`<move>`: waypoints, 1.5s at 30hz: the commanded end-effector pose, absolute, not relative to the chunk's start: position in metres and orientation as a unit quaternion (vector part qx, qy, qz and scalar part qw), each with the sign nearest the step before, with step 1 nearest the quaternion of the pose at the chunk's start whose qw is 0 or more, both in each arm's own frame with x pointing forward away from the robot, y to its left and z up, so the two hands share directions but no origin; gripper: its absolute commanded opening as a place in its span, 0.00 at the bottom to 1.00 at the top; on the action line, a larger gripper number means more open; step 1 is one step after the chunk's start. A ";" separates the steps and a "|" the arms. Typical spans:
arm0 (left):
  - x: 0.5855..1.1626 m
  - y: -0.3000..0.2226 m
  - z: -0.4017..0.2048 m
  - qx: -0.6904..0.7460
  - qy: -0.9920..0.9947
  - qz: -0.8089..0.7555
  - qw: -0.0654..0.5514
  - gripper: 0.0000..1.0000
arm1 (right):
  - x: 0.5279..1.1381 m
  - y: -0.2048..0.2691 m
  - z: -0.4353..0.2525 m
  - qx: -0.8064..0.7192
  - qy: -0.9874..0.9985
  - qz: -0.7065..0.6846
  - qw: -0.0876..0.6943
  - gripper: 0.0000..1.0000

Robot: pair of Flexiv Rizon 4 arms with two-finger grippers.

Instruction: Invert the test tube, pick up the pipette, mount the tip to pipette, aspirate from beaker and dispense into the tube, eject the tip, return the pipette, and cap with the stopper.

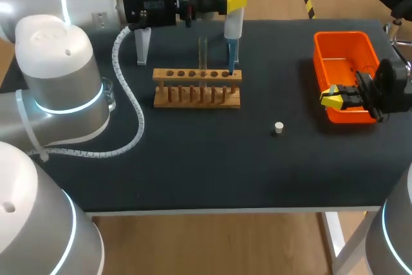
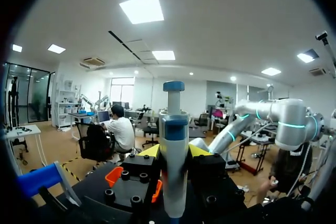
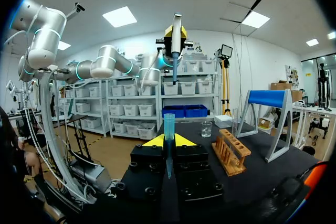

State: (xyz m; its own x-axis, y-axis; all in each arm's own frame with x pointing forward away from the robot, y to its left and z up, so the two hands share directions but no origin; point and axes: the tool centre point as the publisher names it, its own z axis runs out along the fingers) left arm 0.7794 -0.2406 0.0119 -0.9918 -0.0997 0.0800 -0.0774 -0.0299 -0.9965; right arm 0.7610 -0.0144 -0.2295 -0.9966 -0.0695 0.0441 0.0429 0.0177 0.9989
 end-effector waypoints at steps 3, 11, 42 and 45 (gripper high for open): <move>0.780 -0.241 0.012 -0.064 0.695 -0.716 0.008 0.00 | 0.761 -0.015 -0.230 0.010 -0.712 -0.701 0.040 0.00; 0.780 -0.239 0.011 -0.063 0.694 -0.717 0.008 0.00 | 0.761 -0.015 -0.230 0.010 -0.712 -0.701 0.040 0.00; 0.785 -0.216 0.001 -0.020 0.696 -0.717 0.034 0.00 | 0.761 -0.015 -0.230 0.010 -0.712 -0.701 0.040 0.00; 0.785 -0.216 0.000 -0.019 0.696 -0.717 0.034 0.00 | 0.761 -0.015 -0.230 0.010 -0.712 -0.701 0.040 0.00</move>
State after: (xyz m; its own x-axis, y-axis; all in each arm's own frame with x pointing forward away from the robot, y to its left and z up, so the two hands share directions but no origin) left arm 0.7845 -0.2158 0.0012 -0.9969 -0.0766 -0.0181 0.0201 -0.0253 -0.9995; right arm 0.7610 -0.0144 -0.2295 -0.9966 -0.0695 0.0441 0.0429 0.0177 0.9989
